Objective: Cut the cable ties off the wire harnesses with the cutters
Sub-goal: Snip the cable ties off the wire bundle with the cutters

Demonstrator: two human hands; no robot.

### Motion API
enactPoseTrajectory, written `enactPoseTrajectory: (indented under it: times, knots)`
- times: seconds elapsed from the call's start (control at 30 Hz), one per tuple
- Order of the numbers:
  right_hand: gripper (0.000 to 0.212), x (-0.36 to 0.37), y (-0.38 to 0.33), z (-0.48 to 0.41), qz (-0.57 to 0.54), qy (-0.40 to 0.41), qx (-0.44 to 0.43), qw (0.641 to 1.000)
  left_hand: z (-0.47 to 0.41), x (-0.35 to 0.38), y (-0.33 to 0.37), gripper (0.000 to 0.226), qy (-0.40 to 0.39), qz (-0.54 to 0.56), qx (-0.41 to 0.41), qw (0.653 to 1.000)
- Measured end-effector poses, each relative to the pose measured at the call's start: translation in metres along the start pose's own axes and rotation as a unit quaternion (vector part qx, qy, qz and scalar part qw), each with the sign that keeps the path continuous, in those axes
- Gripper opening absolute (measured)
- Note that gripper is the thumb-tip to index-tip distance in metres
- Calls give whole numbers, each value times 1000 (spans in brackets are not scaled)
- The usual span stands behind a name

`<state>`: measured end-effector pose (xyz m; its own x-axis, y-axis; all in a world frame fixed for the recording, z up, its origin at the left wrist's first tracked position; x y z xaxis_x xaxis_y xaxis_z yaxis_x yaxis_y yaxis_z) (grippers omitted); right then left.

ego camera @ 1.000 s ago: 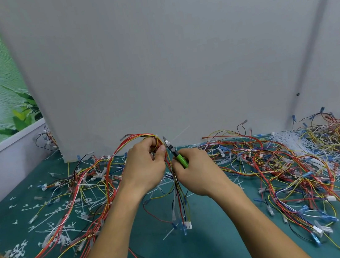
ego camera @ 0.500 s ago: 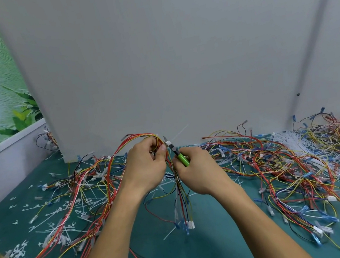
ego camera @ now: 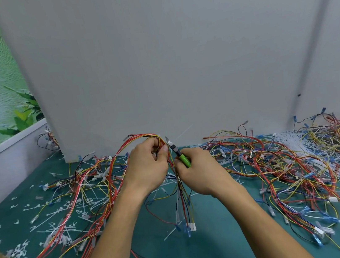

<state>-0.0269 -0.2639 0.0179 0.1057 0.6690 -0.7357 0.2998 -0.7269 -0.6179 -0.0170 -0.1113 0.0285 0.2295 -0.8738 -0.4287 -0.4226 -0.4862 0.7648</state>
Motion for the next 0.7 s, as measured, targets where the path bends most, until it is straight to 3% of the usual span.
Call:
enactPoseTrajectory:
  times: [0.3, 0.7]
  knots:
    - [45, -7, 7, -3, 0, 20, 3, 1000, 0, 2, 0, 20, 4, 8, 2, 1000]
    - [36, -4, 6, -2, 19, -11, -1, 1000, 0, 2, -1, 21, -3, 6, -4, 1000]
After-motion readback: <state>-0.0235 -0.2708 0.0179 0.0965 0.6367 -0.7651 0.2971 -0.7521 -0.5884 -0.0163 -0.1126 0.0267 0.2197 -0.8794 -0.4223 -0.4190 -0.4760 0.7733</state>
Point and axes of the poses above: each hand's wrist, its own z-axis away from the middle knuckle, its own x-axis out of the palm, y = z × x, the point moved 1 cm from there along -z, towards the middle knuckle, and after that the axes turned 6 degrees about z, right-handed, at the moved point
